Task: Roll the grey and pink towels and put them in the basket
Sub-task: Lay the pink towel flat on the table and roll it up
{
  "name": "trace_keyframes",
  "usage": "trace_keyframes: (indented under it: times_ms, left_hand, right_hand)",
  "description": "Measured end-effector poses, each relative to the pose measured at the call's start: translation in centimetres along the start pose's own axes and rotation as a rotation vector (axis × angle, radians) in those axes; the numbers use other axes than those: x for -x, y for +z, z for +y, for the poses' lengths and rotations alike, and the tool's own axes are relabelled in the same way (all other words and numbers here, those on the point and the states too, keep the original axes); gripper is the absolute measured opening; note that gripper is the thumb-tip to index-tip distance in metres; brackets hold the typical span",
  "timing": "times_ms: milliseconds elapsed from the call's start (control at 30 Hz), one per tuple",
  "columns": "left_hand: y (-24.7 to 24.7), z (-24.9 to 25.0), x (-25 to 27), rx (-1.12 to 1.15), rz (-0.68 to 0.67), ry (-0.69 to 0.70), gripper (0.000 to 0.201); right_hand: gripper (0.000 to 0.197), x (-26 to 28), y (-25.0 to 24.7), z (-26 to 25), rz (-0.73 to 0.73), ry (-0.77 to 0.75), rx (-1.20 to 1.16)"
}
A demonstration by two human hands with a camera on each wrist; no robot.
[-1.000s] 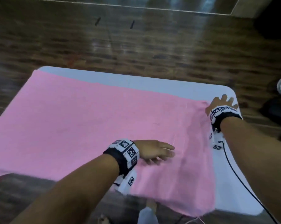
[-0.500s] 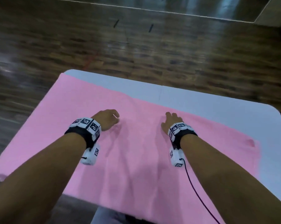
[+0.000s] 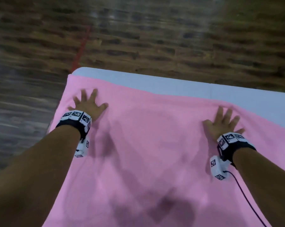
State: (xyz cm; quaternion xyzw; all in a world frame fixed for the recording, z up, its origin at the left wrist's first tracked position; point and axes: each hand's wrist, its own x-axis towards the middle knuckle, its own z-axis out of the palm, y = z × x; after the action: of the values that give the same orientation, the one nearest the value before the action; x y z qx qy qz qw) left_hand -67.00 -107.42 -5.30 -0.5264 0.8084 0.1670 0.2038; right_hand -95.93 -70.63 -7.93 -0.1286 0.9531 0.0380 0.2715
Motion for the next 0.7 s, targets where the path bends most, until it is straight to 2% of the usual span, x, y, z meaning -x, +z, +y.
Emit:
trace_keyframes:
  times_ms: [200,433,567,700]
  left_hand:
    - [-1.9,2.4,-4.8,0.001,-0.012,-0.027,0.087]
    - [-3.7,4.6,-10.2,-0.093,0.042,-0.007,0.089]
    - [-3.9,5.5,-11.2,-0.081,0.02,-0.055,0.088]
    - [-4.2,5.3,-10.7,-0.104,-0.004,-0.051,0.086]
  right_hand:
    - [0.075,-3.7,-2.4,-2.6,0.033,0.01,-0.024]
    - [0.073,-9.0,-4.4,-4.5,0.086,-0.029,-0.014]
    - [0.068,-11.1,-4.8,-5.1,0.146,-0.04,-0.016]
    - [0.068,-11.3,-5.1,-4.8,0.113,-0.057,0.013]
